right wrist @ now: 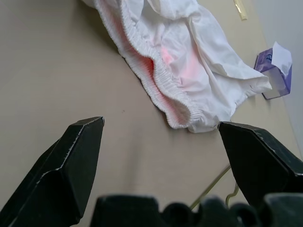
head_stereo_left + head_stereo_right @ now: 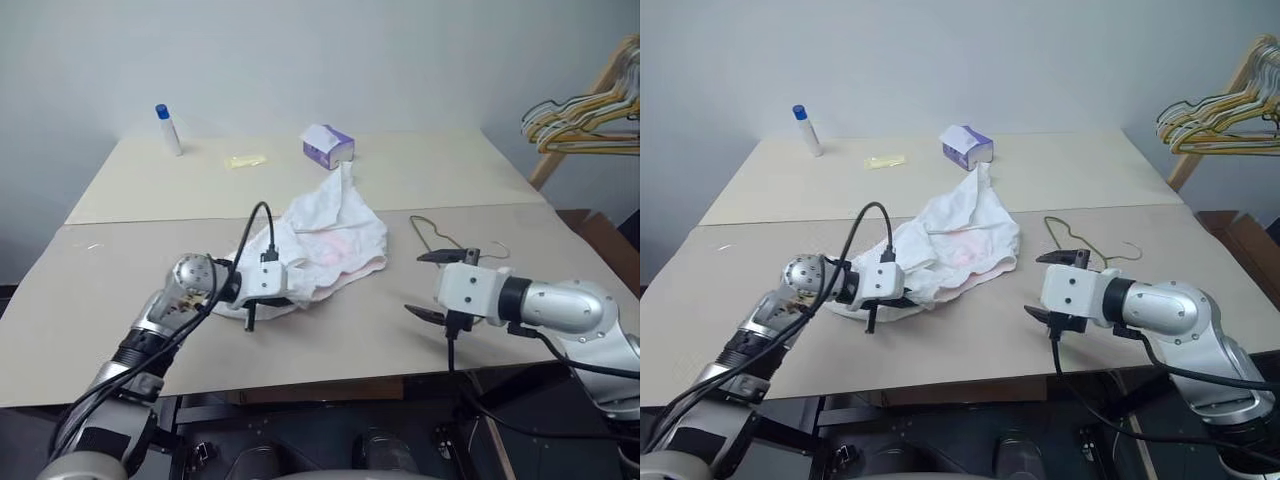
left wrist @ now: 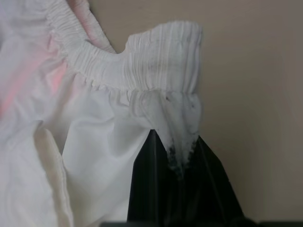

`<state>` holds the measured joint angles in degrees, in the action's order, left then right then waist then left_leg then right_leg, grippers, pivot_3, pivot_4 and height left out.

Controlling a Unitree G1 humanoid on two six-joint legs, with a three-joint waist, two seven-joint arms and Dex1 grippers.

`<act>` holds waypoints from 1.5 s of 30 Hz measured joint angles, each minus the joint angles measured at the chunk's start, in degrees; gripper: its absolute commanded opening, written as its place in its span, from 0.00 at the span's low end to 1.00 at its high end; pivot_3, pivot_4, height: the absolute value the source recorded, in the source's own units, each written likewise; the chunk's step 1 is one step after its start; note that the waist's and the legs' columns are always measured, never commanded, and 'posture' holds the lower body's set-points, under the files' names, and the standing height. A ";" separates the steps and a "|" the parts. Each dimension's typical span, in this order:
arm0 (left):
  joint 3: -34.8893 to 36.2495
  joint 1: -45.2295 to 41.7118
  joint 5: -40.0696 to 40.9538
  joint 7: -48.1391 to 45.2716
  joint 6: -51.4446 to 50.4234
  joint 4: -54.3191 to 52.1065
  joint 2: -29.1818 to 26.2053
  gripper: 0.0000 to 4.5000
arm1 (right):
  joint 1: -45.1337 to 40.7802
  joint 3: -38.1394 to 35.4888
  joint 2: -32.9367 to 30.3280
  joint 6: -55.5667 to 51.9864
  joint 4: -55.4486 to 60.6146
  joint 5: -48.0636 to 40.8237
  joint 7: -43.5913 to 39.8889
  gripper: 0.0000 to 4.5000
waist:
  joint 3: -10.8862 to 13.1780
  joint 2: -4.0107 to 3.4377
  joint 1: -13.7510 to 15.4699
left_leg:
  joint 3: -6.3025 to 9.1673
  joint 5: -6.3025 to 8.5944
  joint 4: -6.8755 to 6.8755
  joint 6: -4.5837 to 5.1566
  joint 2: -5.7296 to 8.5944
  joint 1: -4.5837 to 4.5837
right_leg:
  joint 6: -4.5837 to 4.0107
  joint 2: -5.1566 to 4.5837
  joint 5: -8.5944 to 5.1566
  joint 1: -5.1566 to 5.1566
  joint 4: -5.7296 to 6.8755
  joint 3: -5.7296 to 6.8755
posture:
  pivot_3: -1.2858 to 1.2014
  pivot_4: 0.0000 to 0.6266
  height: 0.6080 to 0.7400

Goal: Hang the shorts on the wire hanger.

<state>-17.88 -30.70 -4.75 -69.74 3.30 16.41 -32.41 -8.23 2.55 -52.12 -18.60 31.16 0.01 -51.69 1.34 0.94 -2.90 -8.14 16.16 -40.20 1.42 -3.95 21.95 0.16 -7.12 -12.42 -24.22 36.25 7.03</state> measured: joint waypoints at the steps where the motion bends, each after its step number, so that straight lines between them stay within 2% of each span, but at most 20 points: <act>1: -0.11 -0.01 -0.12 0.28 -0.20 0.00 0.00 0.29 | 0.00 0.14 0.04 -0.38 0.19 0.11 0.18 1.00 | 0.00 0.00 0.00 | 0.04 0.01 0.00 0.02 0.00 0.00 | 0.00 0.00 0.00 0.00 0.00 0.00 | 0.48 0.00 1.00; 5: -0.10 -0.09 0.37 -0.38 -1.26 -1.56 -1.10 0.60 | 0.03 1.28 0.07 -0.82 1.05 0.86 0.65 1.00 | 0.00 0.00 0.03 | 0.14 0.05 0.00 0.09 0.00 0.03 | -0.03 0.00 0.01 -0.02 -0.02 0.00 | 0.47 0.00 1.00; 10: 1.69 0.06 3.73 -5.85 -4.37 -8.27 -9.28 0.96 | -2.25 6.54 1.22 -0.84 1.29 2.74 0.52 1.00 | 0.00 -0.01 -0.93 | 0.16 0.05 -0.01 0.08 -0.02 -0.03 | 0.04 0.00 -0.03 -0.04 0.05 -0.06 | 0.48 0.00 1.00; 11: 2.69 0.12 4.55 -6.92 -4.96 -9.39 -11.37 0.99 | -3.40 7.81 1.37 -0.85 1.37 3.36 0.43 1.00 | 0.00 -0.02 -1.14 | 0.17 0.05 0.01 0.09 -0.02 -0.06 | 0.11 0.00 -0.07 -0.03 0.03 -0.08 | 0.48 0.00 1.00; 16: 8.63 1.42 6.70 -7.60 -5.82 -10.97 -18.83 0.99 | -11.40 16.01 5.36 -1.63 0.68 6.84 -1.44 1.00 | -0.01 -0.04 -1.23 | 0.17 0.06 0.08 0.09 -0.02 -0.12 | 0.28 0.00 -0.18 -0.04 0.07 -0.12 | 0.48 0.00 1.00; 21: 13.83 2.60 8.67 -3.83 -6.50 -5.84 -19.99 0.99 | -19.77 25.49 11.07 -2.10 -1.51 11.70 -4.35 1.00 | -0.01 -0.03 -0.83 | 0.13 0.04 -0.01 0.07 -0.02 0.00 | 0.10 0.00 -0.07 -0.06 0.08 -0.04 | 0.49 0.00 1.00; 29: 14.48 2.74 2.45 2.71 -4.31 4.43 -25.00 0.99 | -28.72 37.91 20.15 -3.49 -8.27 21.66 -7.26 1.00 | -0.03 0.00 -1.18 | -0.16 -0.20 -0.02 -0.36 -0.01 0.13 | -0.02 0.00 0.00 -0.22 0.21 -0.03 | 0.49 0.00 1.00; 33: 14.85 4.69 2.63 2.88 -3.97 4.58 -25.78 0.99 | -29.77 40.25 21.90 -2.95 -11.88 25.03 -7.97 1.00 | -0.03 0.02 -0.74 | -0.21 -0.21 -0.11 -0.37 -0.01 0.24 | -0.01 -0.03 -0.02 -0.31 0.47 -0.01 | 0.49 0.00 1.00; 36: 15.46 6.71 2.81 3.25 -4.59 3.46 -25.78 0.99 | -31.22 41.26 25.44 -3.02 -15.04 27.71 -7.24 1.00 | -0.05 0.04 -1.09 | -0.25 -0.24 -0.12 -0.44 -0.02 0.24 | -0.03 -0.03 -0.04 -0.42 0.50 -0.05 | 0.49 0.00 1.00; 39: 16.58 9.04 3.82 3.52 -5.45 0.38 -25.78 1.00 | -32.13 42.04 27.98 -3.04 -17.36 30.34 -6.85 0.88 | -0.07 0.06 -1.13 | -0.27 -0.25 -0.11 -0.48 -0.02 0.26 | -0.05 -0.03 -0.05 -0.49 0.62 -0.07 | 0.50 0.00 1.00; 45: 17.40 13.57 4.64 4.16 -7.17 -2.50 -26.58 1.00 | -32.08 42.47 31.59 -5.81 -19.74 33.74 -7.04 0.40 | -0.11 0.13 -1.12 | -0.33 -0.29 -0.11 -0.55 -0.02 0.45 | -0.06 -0.02 -0.05 -0.77 0.84 -0.12 | 0.50 0.00 1.00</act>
<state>-0.48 -17.12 -0.11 -65.57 -3.87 13.91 -59.00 -40.31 45.02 -20.53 -24.41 11.42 33.75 -58.74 1.23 1.07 -4.03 -8.48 15.88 -40.32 0.87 -3.97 22.40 0.09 -7.14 -12.47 -24.99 37.09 6.91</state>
